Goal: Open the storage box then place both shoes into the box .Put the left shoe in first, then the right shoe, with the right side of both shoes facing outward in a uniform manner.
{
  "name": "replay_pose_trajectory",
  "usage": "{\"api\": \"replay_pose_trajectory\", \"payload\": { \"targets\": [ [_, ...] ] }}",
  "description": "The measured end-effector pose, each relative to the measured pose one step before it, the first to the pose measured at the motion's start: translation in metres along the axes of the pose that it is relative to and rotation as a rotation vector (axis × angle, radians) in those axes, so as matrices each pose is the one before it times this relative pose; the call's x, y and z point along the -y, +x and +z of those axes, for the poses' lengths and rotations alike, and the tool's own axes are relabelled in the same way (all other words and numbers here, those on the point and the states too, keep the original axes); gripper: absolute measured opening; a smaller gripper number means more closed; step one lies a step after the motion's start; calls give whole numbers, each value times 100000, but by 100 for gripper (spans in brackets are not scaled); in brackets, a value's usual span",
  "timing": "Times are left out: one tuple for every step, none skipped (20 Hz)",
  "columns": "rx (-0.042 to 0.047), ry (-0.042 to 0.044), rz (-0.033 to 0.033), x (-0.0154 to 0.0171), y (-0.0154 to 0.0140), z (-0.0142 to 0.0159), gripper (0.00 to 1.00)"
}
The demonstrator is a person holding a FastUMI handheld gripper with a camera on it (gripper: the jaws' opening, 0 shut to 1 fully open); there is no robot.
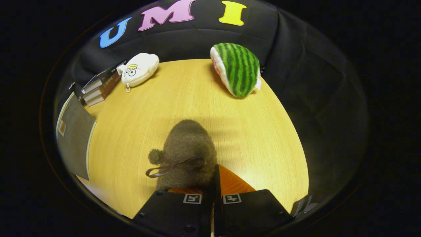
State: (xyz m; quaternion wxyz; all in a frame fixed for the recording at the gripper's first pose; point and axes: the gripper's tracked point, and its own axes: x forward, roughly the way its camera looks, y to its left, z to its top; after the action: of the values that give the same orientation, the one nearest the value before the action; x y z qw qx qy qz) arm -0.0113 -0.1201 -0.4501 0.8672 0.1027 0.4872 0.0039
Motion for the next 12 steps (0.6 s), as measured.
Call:
{"api": "replay_pose_trajectory", "payload": {
  "targets": [
    [26,2311,1317,-299,-835,160,7],
    [696,2176,651,-375,-746,424,7],
    [1020,1926,-191,-435,-856,633,7],
    [1590,1680,-362,-634,-1153,937,7],
    [1476,943,142,-781,-972,885,7],
    [1760,1187,928,-1242,-1145,991,7],
    [1974,1062,1562,-1523,-1258,1245,7],
    [1757,630,1424,-1435,-1013,971,7],
    [1944,721,1926,-2008,-1140,1405,7],
    [1087,557,1827,-2202,-945,948,7],
    [588,471,2030,-2293,-893,779,7],
    [481,497,1959,-2337,-680,641,7]
  ]
}}
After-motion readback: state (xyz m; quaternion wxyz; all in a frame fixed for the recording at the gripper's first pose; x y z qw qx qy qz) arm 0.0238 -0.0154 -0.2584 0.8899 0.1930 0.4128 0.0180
